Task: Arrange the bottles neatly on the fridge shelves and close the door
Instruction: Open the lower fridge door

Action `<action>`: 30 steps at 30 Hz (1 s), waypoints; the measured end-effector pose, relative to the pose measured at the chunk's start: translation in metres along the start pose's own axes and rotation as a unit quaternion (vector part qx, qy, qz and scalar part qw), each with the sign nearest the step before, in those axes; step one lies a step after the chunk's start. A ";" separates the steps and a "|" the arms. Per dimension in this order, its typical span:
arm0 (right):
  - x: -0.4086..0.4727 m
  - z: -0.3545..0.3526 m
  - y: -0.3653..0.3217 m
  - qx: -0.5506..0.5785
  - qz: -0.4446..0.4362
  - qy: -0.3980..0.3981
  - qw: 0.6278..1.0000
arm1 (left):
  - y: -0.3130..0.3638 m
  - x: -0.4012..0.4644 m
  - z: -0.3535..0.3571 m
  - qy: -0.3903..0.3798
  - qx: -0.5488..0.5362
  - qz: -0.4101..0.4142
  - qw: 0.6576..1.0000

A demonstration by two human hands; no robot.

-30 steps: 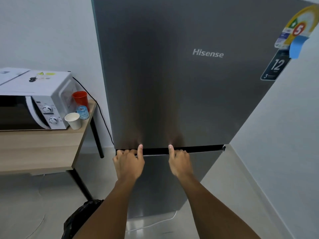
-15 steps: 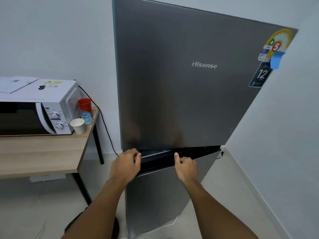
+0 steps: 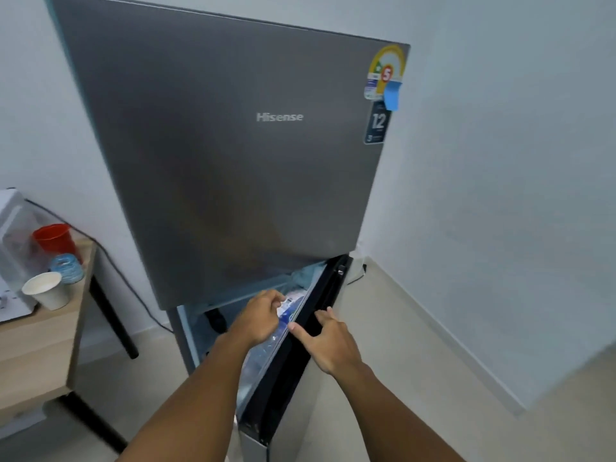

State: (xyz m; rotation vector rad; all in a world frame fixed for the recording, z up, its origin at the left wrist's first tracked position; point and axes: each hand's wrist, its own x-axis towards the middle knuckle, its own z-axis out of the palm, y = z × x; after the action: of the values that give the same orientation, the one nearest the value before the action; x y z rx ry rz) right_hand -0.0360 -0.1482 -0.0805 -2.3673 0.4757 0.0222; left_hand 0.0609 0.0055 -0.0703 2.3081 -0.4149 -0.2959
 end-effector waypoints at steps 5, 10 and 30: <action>-0.010 -0.028 0.024 0.027 0.004 -0.052 0.998 | 0.044 0.020 0.038 -0.078 0.181 0.155 0.968; -0.017 -0.045 0.052 0.010 0.028 -0.039 0.999 | 0.082 0.022 0.084 -0.147 0.231 0.196 0.942; -0.012 -0.146 0.180 -0.218 0.106 0.125 0.962 | 0.175 0.062 0.179 -0.111 0.318 0.244 0.910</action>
State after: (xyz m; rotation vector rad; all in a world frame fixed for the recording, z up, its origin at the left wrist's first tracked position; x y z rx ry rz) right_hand -0.1256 -0.3624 -0.0860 -2.7518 0.9256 -0.0824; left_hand 0.0224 -0.2497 -0.0719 2.6808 -1.3463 -0.1840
